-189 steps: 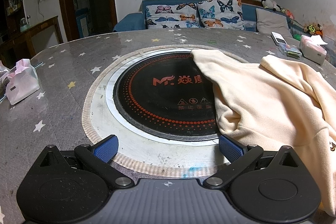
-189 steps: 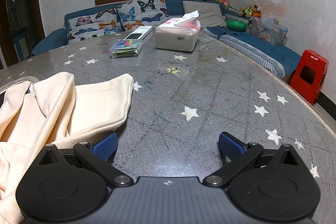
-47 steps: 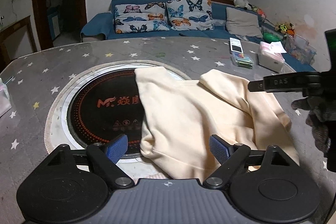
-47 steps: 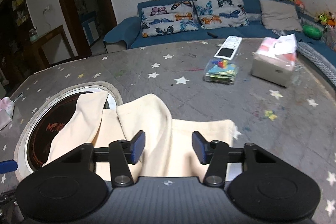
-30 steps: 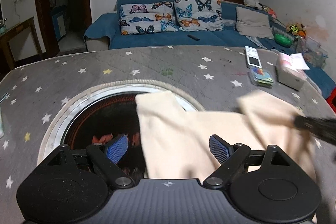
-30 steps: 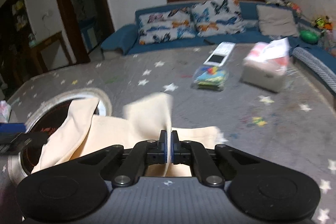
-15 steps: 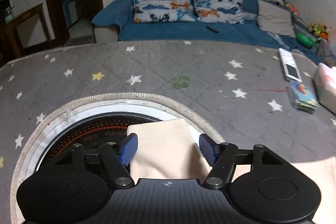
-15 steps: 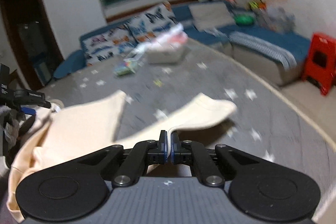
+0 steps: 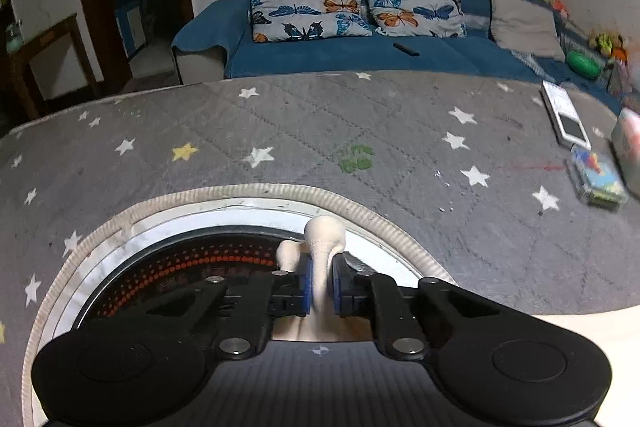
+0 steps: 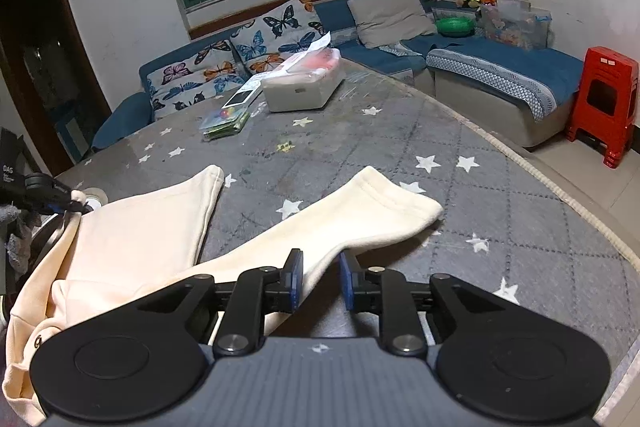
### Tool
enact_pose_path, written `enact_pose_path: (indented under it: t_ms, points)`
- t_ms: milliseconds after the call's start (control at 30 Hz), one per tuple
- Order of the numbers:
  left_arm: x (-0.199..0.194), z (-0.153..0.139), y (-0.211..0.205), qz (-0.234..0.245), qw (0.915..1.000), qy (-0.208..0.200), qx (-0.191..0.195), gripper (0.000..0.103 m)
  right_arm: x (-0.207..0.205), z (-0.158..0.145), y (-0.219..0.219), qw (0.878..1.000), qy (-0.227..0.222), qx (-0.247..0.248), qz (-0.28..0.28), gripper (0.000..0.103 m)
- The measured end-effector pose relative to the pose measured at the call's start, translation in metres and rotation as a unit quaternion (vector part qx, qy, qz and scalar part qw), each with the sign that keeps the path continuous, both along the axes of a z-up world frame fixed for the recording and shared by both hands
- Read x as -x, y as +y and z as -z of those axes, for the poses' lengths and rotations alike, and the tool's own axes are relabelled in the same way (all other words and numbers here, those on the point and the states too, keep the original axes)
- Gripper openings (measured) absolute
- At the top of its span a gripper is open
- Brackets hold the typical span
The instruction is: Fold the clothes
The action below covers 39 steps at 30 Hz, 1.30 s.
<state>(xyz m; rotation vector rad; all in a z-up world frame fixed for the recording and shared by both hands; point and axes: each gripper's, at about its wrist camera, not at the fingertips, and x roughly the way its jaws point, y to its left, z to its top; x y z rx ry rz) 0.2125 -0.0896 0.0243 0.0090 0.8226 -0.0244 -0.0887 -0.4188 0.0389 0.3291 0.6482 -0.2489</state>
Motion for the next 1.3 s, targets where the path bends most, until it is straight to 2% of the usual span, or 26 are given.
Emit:
enact_pose_path:
  t_ms: [267, 333, 467, 633, 833, 967, 1200, 1300]
  points:
    - [0.06, -0.054, 0.052, -0.02, 0.9954, -0.079, 0.051, 0.01, 0.005, -0.008, 0.004, 1.0, -0.014, 0.008, -0.008, 0.021]
    - [0.081, -0.069, 0.07, -0.03, 0.9924, -0.101, 0.065, 0.009, 0.006, -0.008, 0.007, 1.0, -0.014, 0.009, -0.012, 0.028]
    - [0.132, -0.092, 0.109, -0.05, 0.9845, -0.142, 0.091, 0.009, 0.008, -0.008, 0.011, 1.0, -0.015, 0.011, -0.02, 0.032]
    - [0.199, -0.103, 0.157, -0.077, 0.9768, -0.17, 0.105, 0.009, 0.008, -0.007, 0.015, 0.999, -0.014, 0.016, -0.026, 0.038]
    - [0.248, -0.087, 0.205, -0.142, 0.9751, -0.153, 0.076, 0.009, 0.009, -0.005, 0.013, 0.999, -0.007, 0.022, -0.026, 0.041]
    - [0.265, -0.065, 0.218, -0.166, 0.9764, -0.13, 0.045, 0.009, 0.009, 0.001, 0.006, 1.0, 0.003, 0.02, -0.015, 0.041]
    - [0.268, -0.035, 0.227, -0.185, 0.9794, -0.078, 0.022, 0.01, 0.003, 0.009, -0.011, 1.0, 0.018, 0.02, 0.012, 0.041]
    - [0.268, -0.03, 0.229, -0.183, 0.9809, -0.063, 0.016, 0.014, -0.001, 0.011, -0.015, 0.999, 0.02, 0.03, 0.021, 0.041]
